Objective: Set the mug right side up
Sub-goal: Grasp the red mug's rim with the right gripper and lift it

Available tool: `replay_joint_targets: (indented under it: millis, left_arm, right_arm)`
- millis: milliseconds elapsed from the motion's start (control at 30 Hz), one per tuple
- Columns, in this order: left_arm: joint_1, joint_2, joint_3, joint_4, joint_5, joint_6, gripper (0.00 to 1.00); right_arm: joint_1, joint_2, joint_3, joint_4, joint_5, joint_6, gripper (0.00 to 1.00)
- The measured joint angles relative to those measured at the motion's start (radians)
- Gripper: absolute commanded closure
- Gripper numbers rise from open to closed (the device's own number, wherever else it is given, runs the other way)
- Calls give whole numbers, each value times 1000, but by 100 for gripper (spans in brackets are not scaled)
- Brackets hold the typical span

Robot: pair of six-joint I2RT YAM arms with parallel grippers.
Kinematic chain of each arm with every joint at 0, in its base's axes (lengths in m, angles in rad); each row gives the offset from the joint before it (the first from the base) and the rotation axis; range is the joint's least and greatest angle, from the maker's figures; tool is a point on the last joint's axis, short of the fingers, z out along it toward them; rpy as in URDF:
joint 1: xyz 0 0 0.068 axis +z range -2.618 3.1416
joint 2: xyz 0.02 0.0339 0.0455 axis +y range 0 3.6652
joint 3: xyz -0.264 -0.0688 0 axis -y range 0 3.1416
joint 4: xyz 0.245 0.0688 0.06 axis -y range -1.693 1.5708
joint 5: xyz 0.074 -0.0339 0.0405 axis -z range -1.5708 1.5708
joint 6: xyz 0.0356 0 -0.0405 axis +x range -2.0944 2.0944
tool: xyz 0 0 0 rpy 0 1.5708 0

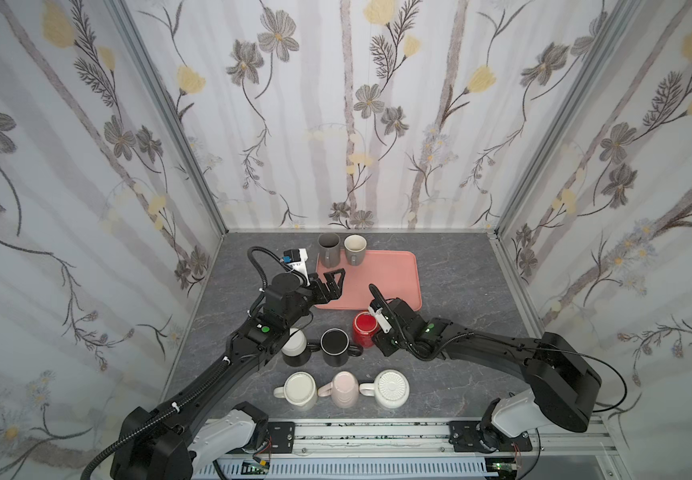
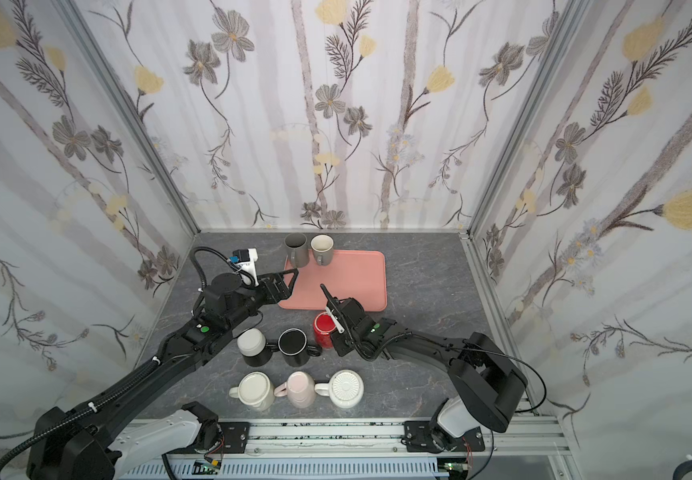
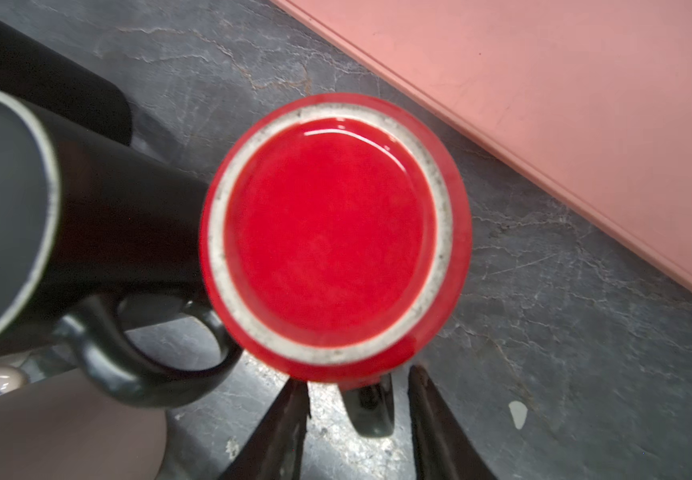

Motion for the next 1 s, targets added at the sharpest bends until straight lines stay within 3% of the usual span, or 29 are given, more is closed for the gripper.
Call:
replay_joint_targets:
  millis: [233, 600, 1000]
  left_arm:
    - [3, 0, -1, 0, 0, -3, 0]
    - [3, 0, -5, 0, 19, -7, 0]
    - [4, 13, -15, 41, 81, -20, 0]
  right_arm:
    - [20, 40, 25, 1, 43, -19, 72]
    - [23, 21, 2, 11, 97, -34, 100]
    - [-33, -198, -33, -16, 139, 20, 100]
